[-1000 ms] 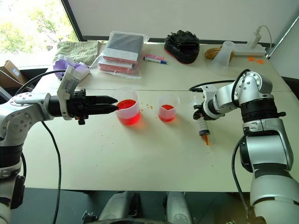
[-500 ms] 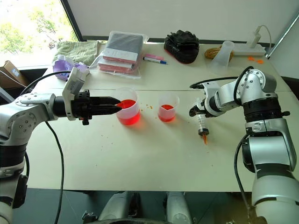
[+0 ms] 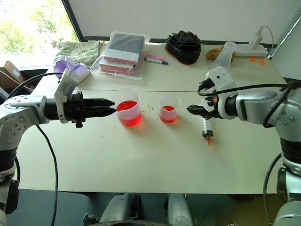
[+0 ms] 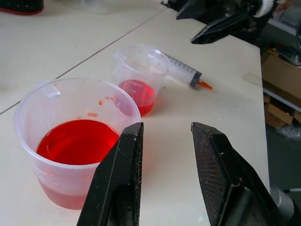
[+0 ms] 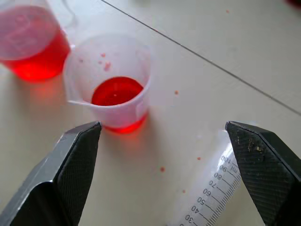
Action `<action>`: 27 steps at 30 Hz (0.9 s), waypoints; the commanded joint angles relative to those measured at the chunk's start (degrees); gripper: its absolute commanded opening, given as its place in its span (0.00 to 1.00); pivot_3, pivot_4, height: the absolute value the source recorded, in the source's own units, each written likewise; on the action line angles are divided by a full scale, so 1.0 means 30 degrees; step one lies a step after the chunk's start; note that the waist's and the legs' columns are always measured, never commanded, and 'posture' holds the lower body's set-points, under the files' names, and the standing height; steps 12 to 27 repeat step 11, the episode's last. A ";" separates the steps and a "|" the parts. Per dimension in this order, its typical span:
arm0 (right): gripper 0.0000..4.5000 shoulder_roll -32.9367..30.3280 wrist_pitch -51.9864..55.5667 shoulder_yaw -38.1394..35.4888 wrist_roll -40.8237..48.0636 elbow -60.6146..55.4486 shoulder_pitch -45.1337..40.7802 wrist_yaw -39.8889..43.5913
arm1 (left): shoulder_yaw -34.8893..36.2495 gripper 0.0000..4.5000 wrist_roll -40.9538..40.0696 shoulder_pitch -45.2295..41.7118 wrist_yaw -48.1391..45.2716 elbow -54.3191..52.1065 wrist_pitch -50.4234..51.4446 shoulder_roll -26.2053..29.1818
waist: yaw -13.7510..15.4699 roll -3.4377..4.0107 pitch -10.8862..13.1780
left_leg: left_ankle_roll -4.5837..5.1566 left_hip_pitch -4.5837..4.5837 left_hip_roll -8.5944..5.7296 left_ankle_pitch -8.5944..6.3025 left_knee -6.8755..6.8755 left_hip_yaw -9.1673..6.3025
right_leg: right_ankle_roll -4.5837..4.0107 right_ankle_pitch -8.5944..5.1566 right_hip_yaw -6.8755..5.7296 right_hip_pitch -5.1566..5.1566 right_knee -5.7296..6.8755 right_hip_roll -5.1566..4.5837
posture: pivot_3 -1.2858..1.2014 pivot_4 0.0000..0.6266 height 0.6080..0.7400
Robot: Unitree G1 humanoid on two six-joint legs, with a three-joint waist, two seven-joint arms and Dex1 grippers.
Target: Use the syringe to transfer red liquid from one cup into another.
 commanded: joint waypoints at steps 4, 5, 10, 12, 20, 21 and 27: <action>0.98 -0.1065 -0.4057 -0.3180 -0.1091 -0.3433 0.4090 0.5003 | 0.1481 0.37 -0.0744 0.0292 0.0413 -0.0636 0.0267 0.0619 | 0.0001 -0.0001 0.0002 | 0.0001 0.0016 -0.0001 0.0000 0.0007 -0.0001 | 0.0000 0.0000 -0.0001 0.0020 -0.0002 -0.0003 | 0.52 0.24 1.00; 0.98 -0.1325 -0.4391 -0.3357 -0.1332 -0.3510 0.4716 0.5674 | 0.1591 0.37 -0.0771 0.0429 0.0417 -0.0692 0.0273 0.0709 | 0.0005 -0.0001 0.0001 | 0.0001 0.0021 0.0000 0.0000 0.0008 -0.0001 | 0.0000 0.0000 -0.0001 0.0022 0.0000 -0.0003 | 0.52 0.24 1.00; 0.98 -0.2340 -0.5485 -0.4073 -0.2189 -0.3334 0.6589 0.8095 | 0.1693 0.37 -0.0938 0.0764 0.0599 -0.1008 0.0234 0.0779 | 0.0013 -0.0005 0.0003 | 0.0000 0.0029 -0.0001 0.0000 0.0008 0.0000 | -0.0004 -0.0002 0.0000 0.0030 -0.0004 -0.0013 | 0.52 0.24 1.00; 0.98 -0.2501 -0.5845 -0.4122 -0.2603 -0.3296 0.6850 0.8421 | 0.1626 0.37 -0.0909 0.0836 0.0532 -0.1127 0.0108 0.0761 | 0.0013 -0.0005 0.0003 | -0.0001 0.0030 -0.0001 0.0000 0.0008 -0.0001 | -0.0005 -0.0003 0.0000 0.0030 -0.0003 -0.0013 | 0.52 0.24 1.00; 0.98 -0.2501 -0.5845 -0.4122 -0.2603 -0.3296 0.6850 0.8421 | 0.1626 0.37 -0.0909 0.0836 0.0532 -0.1127 0.0108 0.0761 | 0.0013 -0.0005 0.0003 | -0.0001 0.0030 -0.0001 0.0000 0.0008 -0.0001 | -0.0005 -0.0003 0.0000 0.0030 -0.0003 -0.0013 | 0.52 0.24 1.00; 0.98 -0.2501 -0.5845 -0.4122 -0.2603 -0.3296 0.6850 0.8421 | 0.1626 0.37 -0.0909 0.0836 0.0532 -0.1127 0.0108 0.0761 | 0.0013 -0.0005 0.0003 | -0.0001 0.0030 -0.0001 0.0000 0.0008 -0.0001 | -0.0005 -0.0003 0.0000 0.0030 -0.0003 -0.0013 | 0.52 0.24 1.00; 0.98 -0.2501 -0.5845 -0.4122 -0.2603 -0.3296 0.6850 0.8421 | 0.1626 0.37 -0.0909 0.0836 0.0532 -0.1127 0.0108 0.0761 | 0.0013 -0.0005 0.0003 | -0.0001 0.0030 -0.0001 0.0000 0.0008 -0.0001 | -0.0005 -0.0003 0.0000 0.0030 -0.0003 -0.0013 | 0.52 0.24 1.00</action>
